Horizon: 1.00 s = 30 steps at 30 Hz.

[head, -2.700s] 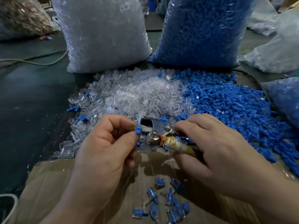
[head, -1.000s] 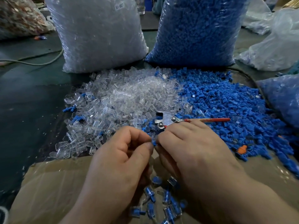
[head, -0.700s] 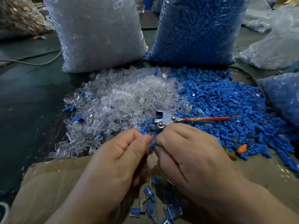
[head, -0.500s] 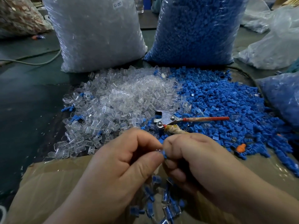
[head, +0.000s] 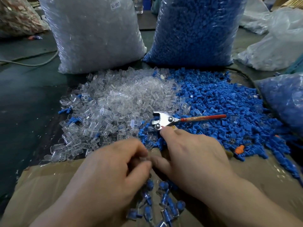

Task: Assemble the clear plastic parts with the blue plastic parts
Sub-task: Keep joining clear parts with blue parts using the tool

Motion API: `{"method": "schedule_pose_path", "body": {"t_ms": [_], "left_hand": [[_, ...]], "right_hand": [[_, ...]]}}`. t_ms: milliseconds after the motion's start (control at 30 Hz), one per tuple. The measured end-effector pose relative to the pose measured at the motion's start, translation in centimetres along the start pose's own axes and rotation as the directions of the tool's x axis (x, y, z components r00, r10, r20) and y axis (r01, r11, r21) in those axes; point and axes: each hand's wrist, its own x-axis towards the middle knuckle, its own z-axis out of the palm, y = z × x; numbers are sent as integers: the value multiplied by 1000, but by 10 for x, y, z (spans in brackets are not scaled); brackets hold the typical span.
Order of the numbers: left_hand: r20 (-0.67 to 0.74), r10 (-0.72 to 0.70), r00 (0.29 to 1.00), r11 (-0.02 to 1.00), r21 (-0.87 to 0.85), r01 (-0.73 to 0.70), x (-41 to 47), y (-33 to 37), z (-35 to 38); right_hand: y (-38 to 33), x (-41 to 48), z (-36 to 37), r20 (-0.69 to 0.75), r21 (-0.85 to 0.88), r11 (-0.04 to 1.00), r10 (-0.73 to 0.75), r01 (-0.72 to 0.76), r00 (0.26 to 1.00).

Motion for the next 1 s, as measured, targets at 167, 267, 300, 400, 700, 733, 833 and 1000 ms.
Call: {"method": "schedule_pose_path", "body": {"t_ms": [167, 267, 300, 400, 700, 733, 833, 1000], "left_hand": [[-142, -60, 988, 967, 236, 92, 4, -6, 5], [-78, -77, 994, 956, 277, 96, 6, -1, 9], [-67, -74, 995, 958, 273, 90, 7, 0, 9], [-82, -35, 996, 973, 225, 53, 9, 0, 12], [-156, -29, 987, 983, 177, 56, 11, -1, 18], [-162, -43, 986, 983, 171, 71, 11, -1, 18], [-195, -118, 974, 985, 99, 140, 11, -2, 18], [-218, -247, 944, 944, -272, 185, 8, -3, 19]], "right_hand": [[-3, 8, 5, 6, -1, 998, -66, 66, 998], [-3, 9, 7, 19, 4, 996, -93, 93, 995], [-3, 10, 8, 32, 15, 995, -97, 97, 995], [-1, 12, 10, 50, 45, 994, -105, 103, 993], [4, 11, 10, 50, 90, 993, -81, 76, 996], [5, 10, 9, 57, 110, 991, -80, 73, 995], [6, 9, 5, 65, 184, 981, -70, 58, 995], [9, 4, -1, 1, 432, 901, 43, -39, 999]]}}
